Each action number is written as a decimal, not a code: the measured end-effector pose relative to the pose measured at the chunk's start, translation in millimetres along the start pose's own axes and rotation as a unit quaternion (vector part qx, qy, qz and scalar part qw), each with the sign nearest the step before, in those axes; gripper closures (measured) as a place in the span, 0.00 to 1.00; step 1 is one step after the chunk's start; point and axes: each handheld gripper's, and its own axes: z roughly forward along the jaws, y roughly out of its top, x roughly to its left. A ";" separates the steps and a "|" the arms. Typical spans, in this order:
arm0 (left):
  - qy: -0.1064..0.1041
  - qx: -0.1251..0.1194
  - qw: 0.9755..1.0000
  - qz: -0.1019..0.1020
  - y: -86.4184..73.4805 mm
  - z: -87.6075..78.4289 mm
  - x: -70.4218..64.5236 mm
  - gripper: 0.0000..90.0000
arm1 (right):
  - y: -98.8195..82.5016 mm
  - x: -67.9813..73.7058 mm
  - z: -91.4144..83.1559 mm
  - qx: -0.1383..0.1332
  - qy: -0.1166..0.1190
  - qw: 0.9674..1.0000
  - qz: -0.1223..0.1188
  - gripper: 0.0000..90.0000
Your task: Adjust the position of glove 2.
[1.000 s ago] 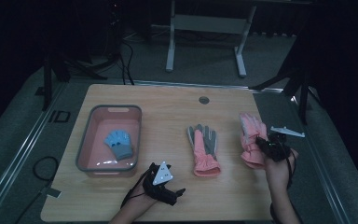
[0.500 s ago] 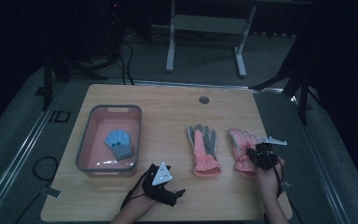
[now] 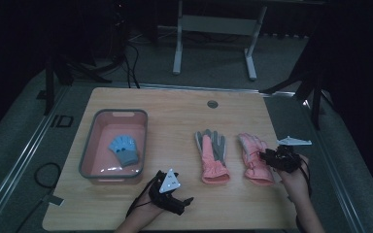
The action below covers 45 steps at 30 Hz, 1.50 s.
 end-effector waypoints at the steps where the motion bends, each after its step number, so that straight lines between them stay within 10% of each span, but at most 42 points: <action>1: 0.000 0.000 1.000 0.000 0.0 0.0 0.0 0.03 | -1.3 -2.1 0.9 -0.004 0.013 1.000 0.001 0.67; 12: 0.002 -0.001 1.000 0.000 -0.1 -0.1 -0.1 0.03 | -20.2 0.1 23.3 0.011 0.009 1.000 0.002 0.69; 25: 0.001 0.002 1.000 -0.001 0.2 0.4 0.3 0.03 | -21.0 8.8 30.2 0.018 -0.015 1.000 -0.016 0.98; 45: 0.002 0.000 1.000 -0.002 0.1 0.2 0.2 0.03 | 37.2 57.7 -39.0 -0.058 -0.055 0.997 0.007 0.99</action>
